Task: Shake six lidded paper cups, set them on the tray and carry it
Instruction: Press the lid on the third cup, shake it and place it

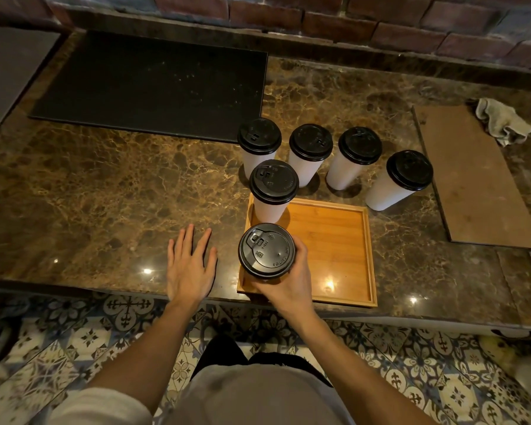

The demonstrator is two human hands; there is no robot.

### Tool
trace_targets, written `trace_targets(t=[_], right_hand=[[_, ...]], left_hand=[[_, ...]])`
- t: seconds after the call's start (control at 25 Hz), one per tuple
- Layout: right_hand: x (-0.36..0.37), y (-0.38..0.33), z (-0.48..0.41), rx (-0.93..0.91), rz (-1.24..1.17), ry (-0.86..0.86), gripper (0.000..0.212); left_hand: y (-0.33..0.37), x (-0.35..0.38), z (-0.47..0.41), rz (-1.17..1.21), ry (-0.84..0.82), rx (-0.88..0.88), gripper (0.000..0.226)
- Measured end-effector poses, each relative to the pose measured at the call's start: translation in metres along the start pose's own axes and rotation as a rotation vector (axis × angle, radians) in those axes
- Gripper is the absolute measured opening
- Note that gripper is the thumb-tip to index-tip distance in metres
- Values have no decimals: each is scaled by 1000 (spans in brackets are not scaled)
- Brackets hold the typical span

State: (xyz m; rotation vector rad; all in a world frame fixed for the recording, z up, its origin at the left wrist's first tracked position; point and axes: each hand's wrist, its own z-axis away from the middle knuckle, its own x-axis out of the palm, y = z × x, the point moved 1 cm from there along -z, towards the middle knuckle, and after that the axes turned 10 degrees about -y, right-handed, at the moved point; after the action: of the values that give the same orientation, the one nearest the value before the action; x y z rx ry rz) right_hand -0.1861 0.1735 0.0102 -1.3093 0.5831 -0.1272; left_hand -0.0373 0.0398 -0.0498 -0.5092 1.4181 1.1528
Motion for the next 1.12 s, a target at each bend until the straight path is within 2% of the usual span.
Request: trace_targets(t=[0.08, 0.2, 0.28, 0.32, 0.44, 0.48, 0.56, 0.64, 0.72, 0.92, 1.12], right_hand=[[3, 0, -1, 10, 1, -31, 99], [-8, -5, -1, 9, 37, -167, 111], [-34, -12, 5, -45, 109, -271, 117], [-52, -19, 5, -96, 153, -284, 112], [-108, -53, -14, -267, 279, -95, 82], [-121, -69, -29, -305, 322, -15, 79], [-135, -108, -67, -343, 438, 64, 86], [-130, -141, -109, -315, 563, 21, 99], [-110, -158, -151, -249, 677, -95, 111], [-52, -137, -216, 3, 1071, -365, 128], [-39, -112, -239, 108, 1031, -330, 125]], left_hand=[[0, 0, 0, 3, -4, -2, 48], [-1, 1, 0, 10, -7, -6, 47], [-1, 1, -1, 10, -9, -10, 50], [-1, 1, -1, 13, -6, -11, 53], [-1, 2, -1, 18, 20, -8, 57], [-1, 3, -1, 12, 23, -7, 59], [-1, 4, -2, 6, 29, -7, 62], [-1, 4, -3, 19, 36, -6, 63], [-2, 4, -3, 27, 37, -11, 63], [-3, 3, -3, 32, 32, -12, 61], [-4, 4, -5, 42, 25, -19, 59]])
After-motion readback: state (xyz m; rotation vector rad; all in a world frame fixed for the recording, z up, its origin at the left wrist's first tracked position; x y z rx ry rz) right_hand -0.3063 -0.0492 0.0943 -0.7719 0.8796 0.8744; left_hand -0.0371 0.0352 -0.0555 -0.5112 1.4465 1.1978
